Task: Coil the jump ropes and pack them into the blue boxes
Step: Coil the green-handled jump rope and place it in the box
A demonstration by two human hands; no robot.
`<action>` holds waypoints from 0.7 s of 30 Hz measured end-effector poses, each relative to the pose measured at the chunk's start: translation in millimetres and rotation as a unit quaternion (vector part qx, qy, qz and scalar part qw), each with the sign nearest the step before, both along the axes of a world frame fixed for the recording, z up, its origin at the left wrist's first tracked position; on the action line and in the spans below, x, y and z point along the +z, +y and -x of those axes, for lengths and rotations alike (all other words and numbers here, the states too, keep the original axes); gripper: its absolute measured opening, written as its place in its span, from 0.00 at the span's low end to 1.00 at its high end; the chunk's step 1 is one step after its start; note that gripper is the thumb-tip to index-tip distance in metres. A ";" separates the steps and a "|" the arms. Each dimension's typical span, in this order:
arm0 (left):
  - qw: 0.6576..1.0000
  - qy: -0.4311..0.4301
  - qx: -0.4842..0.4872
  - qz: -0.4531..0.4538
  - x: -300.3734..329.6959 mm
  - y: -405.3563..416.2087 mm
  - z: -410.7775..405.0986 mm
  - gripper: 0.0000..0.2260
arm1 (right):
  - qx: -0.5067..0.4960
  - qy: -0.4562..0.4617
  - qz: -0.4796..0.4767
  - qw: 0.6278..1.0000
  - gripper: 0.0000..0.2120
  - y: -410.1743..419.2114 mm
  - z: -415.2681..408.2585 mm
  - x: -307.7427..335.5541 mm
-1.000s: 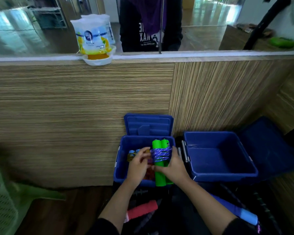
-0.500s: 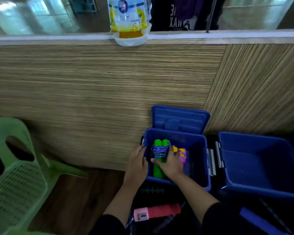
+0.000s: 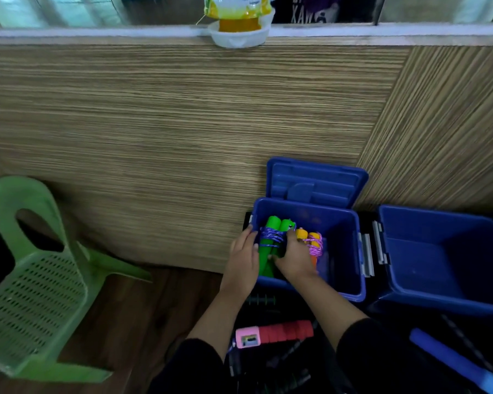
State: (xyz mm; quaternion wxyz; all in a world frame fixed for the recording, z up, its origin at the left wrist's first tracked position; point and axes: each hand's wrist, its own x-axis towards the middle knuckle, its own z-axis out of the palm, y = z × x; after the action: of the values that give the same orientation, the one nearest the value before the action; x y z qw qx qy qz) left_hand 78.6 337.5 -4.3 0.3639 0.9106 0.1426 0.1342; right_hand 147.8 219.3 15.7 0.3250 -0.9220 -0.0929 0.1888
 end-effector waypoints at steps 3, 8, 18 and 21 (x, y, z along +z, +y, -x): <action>0.999 -0.010 -0.042 -0.026 4.0 -3.0 17.0 0.21 | -0.001 -0.006 0.001 1.000 0.36 -5.4 3.0 0.3; 0.988 -0.021 -0.058 -0.144 -1.9 -14.4 56.4 0.20 | -0.025 -0.022 0.044 0.998 0.29 -28.5 17.8 10.8; 0.939 -0.022 -0.204 -0.275 -18.8 -41.9 108.2 0.21 | -0.054 -0.278 0.076 0.956 0.30 -91.8 91.5 -4.2; 0.929 0.020 -0.238 -0.283 -36.7 -44.3 115.7 0.20 | -0.054 -0.254 0.105 0.960 0.34 -114.6 122.3 -25.4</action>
State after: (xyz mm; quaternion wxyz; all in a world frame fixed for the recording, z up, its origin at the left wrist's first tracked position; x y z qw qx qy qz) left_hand -37.1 293.1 -41.0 0.1096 0.9854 -0.1152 0.0600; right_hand 25.5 104.7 -9.7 0.2018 -0.9722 -0.1021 -0.0606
